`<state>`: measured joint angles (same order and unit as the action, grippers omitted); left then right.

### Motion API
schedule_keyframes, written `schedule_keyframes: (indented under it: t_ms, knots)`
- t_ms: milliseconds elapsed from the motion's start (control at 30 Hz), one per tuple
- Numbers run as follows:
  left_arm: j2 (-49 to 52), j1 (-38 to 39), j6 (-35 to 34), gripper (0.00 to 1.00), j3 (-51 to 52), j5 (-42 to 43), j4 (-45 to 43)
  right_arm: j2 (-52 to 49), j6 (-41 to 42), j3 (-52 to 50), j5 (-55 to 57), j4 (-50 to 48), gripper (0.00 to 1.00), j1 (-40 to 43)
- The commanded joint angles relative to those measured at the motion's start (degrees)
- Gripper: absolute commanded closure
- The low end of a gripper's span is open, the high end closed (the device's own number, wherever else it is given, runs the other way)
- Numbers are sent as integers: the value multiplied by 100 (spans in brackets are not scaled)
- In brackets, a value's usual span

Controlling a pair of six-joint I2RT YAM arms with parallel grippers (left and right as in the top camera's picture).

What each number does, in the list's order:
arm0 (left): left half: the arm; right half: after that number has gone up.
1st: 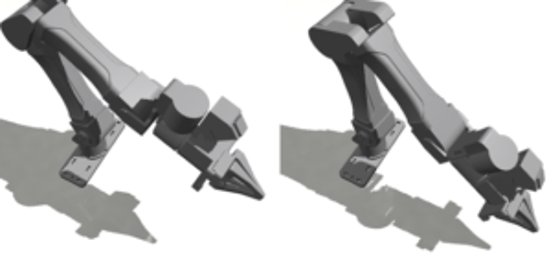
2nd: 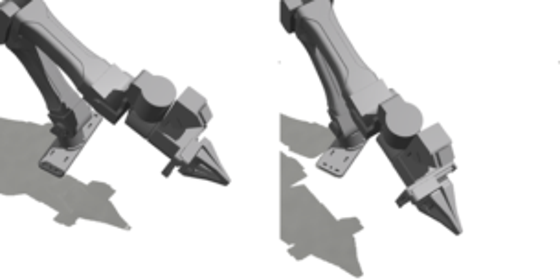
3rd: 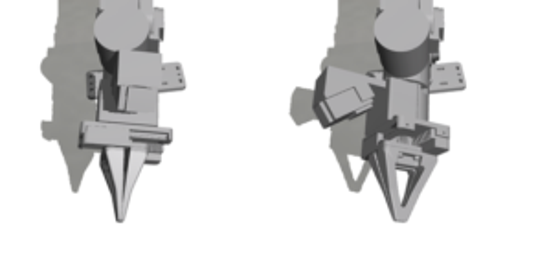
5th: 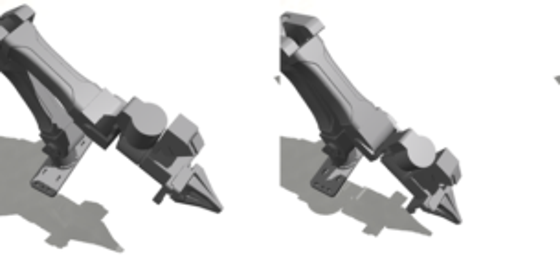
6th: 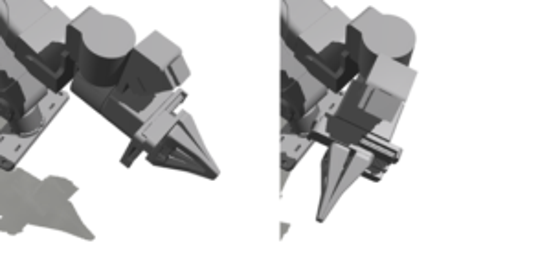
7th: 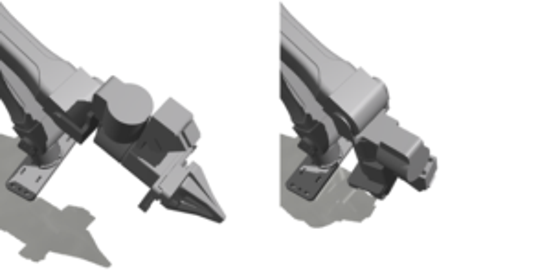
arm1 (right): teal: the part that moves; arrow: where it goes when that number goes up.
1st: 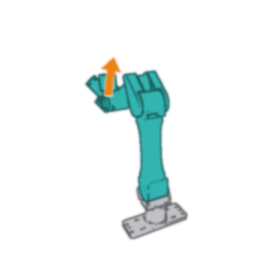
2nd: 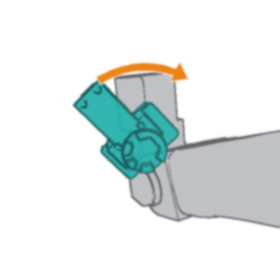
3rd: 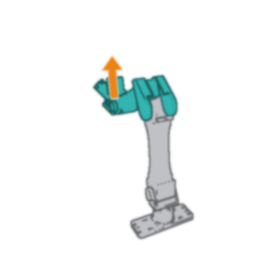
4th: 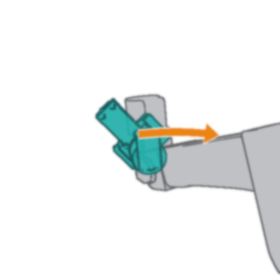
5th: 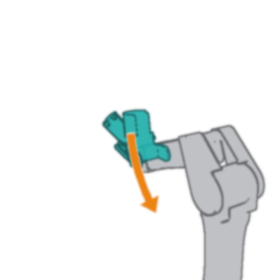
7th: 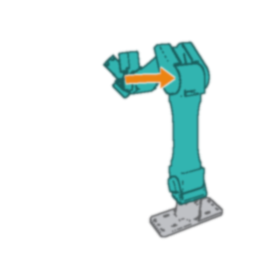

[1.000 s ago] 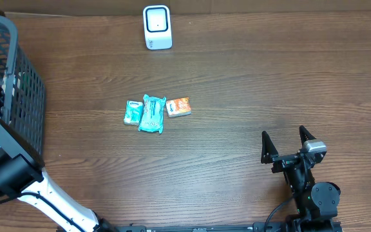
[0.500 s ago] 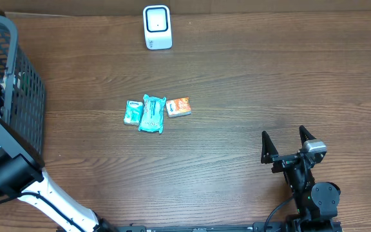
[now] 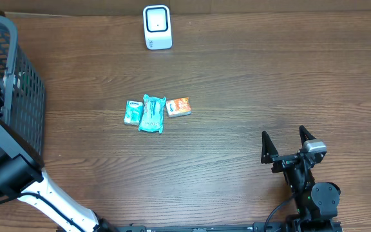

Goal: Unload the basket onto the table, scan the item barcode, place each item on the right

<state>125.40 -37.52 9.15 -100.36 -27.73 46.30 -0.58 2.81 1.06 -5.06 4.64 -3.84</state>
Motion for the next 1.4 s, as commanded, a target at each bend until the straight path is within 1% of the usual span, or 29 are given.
schedule_keyframes:
  t_ms: [0, 33, 100, 233, 367, 433, 600, 700, 733, 767, 800, 833, 900, 1000, 1133, 1267, 1367]
  knots:
    - [-66, -7, -59, 84, 87, -136, 96, 35, 20, -59, 52, -22, 0, -33]
    - [-85, 11, -59, 89, 85, -140, 109, 35, 20, -59, 52, -22, 0, -33]
    - [-164, 57, -59, 96, 81, -140, 133, 35, 20, -59, 52, -22, 0, -33]
    - [-463, 136, -199, 96, 63, -138, 138, 35, 20, -59, 52, -22, 0, -33]
    - [-979, 144, -772, 96, -85, -118, 140, 35, 20, -59, 52, -22, 0, -33]
    - [-1266, 162, -940, 96, -168, -85, 140, 35, 20, -59, 52, -22, 0, -33]
    - [-2258, 291, -1003, 96, -284, 166, -146, 35, 20, -59, 52, -22, 0, -33]
    - [-3005, 490, -1093, 96, -284, 490, -313, 35, 20, -59, 52, -22, 0, -33]
    - [-3456, 723, -1272, 96, -284, 741, -304, 35, 20, -59, 52, -22, 0, -33]
    - [-3639, 855, -1307, 96, -284, 925, -280, 35, 20, -59, 52, -22, 0, -33]
    - [-4009, 1191, -1309, 96, -284, 1386, -197, 35, 20, -59, 52, -22, 0, -33]
    - [-4172, 1399, -1366, 96, -284, 1563, -149, 35, 20, -59, 52, -22, 0, -33]
    - [-4428, 1869, -1591, 96, -284, 1784, -59, 35, 20, -59, 52, -22, 0, -33]
    - [-4583, 2929, -1685, 96, -284, 1893, 24, 35, 20, -59, 52, -22, 0, -33]
    - [-4286, 4564, -1534, 96, -282, 1478, 345, 35, 20, -59, 52, -22, 0, -33]
    - [-3510, 5818, -1537, 96, -282, 1045, 828, 35, 20, -59, 52, -22, 0, -33]
    - [-2903, 6419, -1543, 96, -282, 1016, 1049, 35, 20, -59, 52, -22, 0, -33]
